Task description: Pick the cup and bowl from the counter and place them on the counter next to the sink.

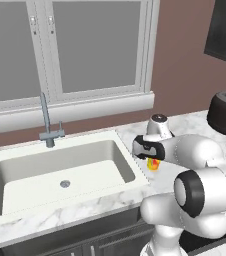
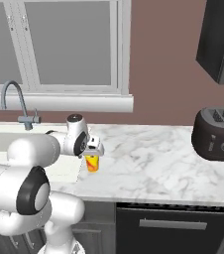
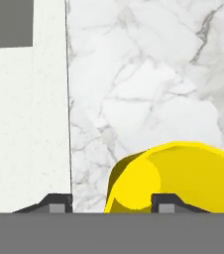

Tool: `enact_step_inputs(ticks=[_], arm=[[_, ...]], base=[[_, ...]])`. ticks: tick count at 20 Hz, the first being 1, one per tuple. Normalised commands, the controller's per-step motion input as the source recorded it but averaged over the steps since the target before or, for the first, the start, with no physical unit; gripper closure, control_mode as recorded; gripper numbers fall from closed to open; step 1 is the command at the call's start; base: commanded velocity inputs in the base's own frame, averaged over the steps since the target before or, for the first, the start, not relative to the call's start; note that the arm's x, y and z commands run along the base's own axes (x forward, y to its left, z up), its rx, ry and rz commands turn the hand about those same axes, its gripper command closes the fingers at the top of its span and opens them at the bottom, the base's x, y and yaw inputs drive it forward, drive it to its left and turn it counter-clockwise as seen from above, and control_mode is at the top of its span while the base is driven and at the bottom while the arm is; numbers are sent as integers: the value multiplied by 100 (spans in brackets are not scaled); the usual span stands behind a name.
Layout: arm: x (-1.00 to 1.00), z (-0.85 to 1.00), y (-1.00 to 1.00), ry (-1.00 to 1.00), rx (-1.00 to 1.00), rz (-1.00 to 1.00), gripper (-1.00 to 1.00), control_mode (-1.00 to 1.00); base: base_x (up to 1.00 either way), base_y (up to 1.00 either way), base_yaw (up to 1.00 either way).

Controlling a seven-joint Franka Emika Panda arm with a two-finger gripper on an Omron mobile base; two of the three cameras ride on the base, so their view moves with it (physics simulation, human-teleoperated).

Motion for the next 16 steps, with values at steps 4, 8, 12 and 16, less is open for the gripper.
enact_step_inputs(ticks=[4,8,12,16], arm=[[-16,7,12,-4,0,0,-100,-100],[-19,25,23,-8,-1,0,-100,-100],[-20,28,23,-7,-1,0,-100,-100],[-13,16,15,-5,0,0,-100,-100]], base=[[0,0,0],[0,0,0],[0,0,0],[0,0,0]])
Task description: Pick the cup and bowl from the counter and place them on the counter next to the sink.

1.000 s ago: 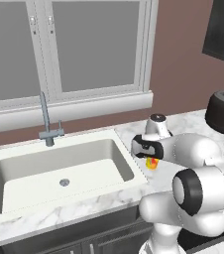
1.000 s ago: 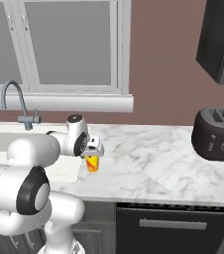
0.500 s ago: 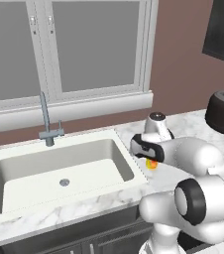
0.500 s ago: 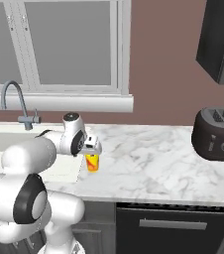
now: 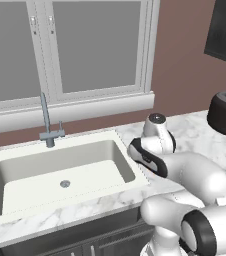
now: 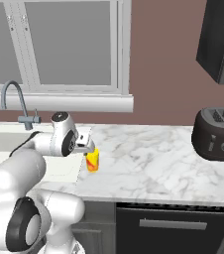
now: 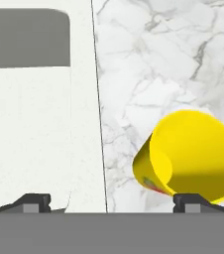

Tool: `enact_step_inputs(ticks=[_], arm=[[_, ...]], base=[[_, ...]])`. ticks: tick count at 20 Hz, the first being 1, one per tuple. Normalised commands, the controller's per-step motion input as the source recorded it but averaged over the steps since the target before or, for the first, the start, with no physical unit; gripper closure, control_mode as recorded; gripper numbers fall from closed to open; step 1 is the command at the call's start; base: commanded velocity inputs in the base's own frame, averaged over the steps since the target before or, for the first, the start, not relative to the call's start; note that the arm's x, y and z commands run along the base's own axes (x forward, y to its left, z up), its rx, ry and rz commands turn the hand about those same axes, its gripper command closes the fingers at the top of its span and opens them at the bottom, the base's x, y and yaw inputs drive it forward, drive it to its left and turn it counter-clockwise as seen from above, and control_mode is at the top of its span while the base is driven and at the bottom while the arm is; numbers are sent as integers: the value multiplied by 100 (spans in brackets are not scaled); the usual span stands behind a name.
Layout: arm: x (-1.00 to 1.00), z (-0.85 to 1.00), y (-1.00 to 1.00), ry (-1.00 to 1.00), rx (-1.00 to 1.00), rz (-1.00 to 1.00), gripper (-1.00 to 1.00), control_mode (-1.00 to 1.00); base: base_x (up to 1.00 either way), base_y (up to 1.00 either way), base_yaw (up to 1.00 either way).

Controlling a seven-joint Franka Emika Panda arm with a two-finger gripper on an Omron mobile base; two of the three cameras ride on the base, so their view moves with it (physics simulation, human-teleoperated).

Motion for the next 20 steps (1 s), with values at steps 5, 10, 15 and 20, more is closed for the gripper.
enact_step_inputs(ticks=[5,10,15,20], arm=[[-12,31,5,-6,0,0,-100,-100],[-25,46,-2,-15,0,-5,-100,-100],[-64,69,-25,-6,9,-8,-100,-100],[-100,67,-50,1,15,-3,-100,-100]], base=[[0,0,0],[0,0,0],[0,0,0],[0,0,0]])
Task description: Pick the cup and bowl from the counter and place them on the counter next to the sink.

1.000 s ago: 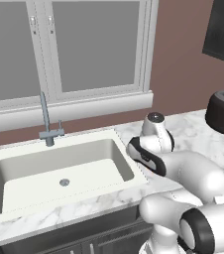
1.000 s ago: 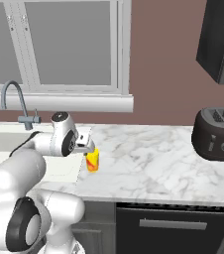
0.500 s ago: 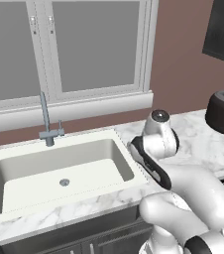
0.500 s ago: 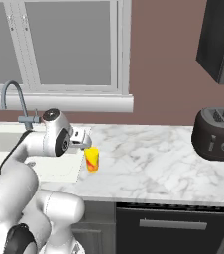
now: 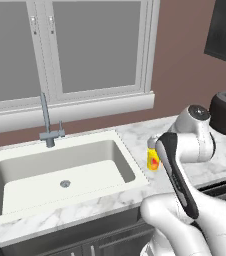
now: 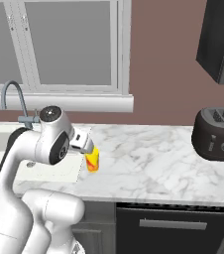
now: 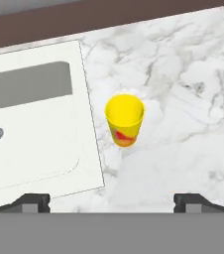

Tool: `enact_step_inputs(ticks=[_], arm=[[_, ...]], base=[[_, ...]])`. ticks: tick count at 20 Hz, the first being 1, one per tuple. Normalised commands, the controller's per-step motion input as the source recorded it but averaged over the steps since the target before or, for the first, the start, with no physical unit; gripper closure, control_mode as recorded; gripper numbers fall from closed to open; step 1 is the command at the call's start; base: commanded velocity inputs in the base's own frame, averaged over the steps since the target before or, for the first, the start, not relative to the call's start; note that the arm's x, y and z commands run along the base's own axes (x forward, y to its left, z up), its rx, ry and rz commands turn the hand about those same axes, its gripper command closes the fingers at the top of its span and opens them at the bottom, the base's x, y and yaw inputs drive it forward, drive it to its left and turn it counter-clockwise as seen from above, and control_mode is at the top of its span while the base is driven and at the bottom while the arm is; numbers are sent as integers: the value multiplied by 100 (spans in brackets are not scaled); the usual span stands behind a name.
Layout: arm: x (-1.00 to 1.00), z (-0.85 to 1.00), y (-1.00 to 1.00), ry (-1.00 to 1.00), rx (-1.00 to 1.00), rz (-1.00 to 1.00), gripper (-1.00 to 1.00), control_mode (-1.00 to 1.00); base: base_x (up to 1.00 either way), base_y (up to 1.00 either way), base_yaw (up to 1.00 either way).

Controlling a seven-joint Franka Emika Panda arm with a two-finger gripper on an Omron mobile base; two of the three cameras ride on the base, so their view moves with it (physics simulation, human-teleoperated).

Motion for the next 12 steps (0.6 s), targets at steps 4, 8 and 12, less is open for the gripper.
enact_step_inputs(ticks=[4,8,12], arm=[[-90,46,-47,2,12,0,-100,-100],[-78,2,-25,0,4,-2,-100,-100],[-5,0,0,0,0,0,-100,-100]], base=[[0,0,0],[0,0,0],[0,0,0]])
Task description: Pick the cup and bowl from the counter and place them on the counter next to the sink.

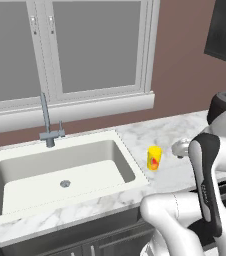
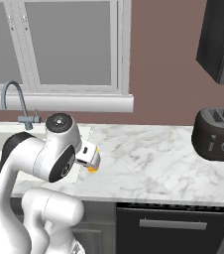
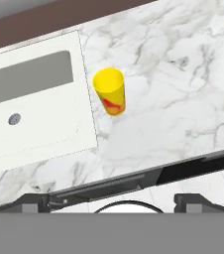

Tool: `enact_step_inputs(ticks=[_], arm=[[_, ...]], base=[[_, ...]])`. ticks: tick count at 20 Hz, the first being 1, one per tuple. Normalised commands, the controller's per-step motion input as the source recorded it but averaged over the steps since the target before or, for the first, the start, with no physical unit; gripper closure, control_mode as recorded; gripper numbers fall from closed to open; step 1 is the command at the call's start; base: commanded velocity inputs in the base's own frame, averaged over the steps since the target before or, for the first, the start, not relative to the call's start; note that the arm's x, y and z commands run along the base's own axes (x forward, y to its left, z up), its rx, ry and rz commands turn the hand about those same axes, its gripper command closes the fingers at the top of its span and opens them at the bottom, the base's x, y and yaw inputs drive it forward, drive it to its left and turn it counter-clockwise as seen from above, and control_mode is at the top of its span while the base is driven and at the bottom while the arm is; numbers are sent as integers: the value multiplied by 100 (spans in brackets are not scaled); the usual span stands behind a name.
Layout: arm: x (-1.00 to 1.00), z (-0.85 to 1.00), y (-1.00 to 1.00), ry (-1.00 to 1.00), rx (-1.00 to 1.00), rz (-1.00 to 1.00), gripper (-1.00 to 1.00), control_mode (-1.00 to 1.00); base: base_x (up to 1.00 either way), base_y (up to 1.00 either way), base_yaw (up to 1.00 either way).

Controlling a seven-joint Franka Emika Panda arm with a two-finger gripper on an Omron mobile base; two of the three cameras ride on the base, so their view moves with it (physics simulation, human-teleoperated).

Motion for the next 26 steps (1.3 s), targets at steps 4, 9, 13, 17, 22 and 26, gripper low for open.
enact_step_inputs(ticks=[4,9,13,17,22,26], arm=[[0,0,0,0,0,0,-100,-100],[0,0,0,0,0,0,-100,-100],[0,0,0,0,0,0,-100,100],[0,0,0,0,0,0,-100,100],[0,0,0,0,0,0,-100,100],[0,0,0,0,0,0,-100,100]], base=[[0,0,0],[0,0,0],[-2,0,0],[-71,0,-3],[-100,-28,-17],[-71,-98,-19]])
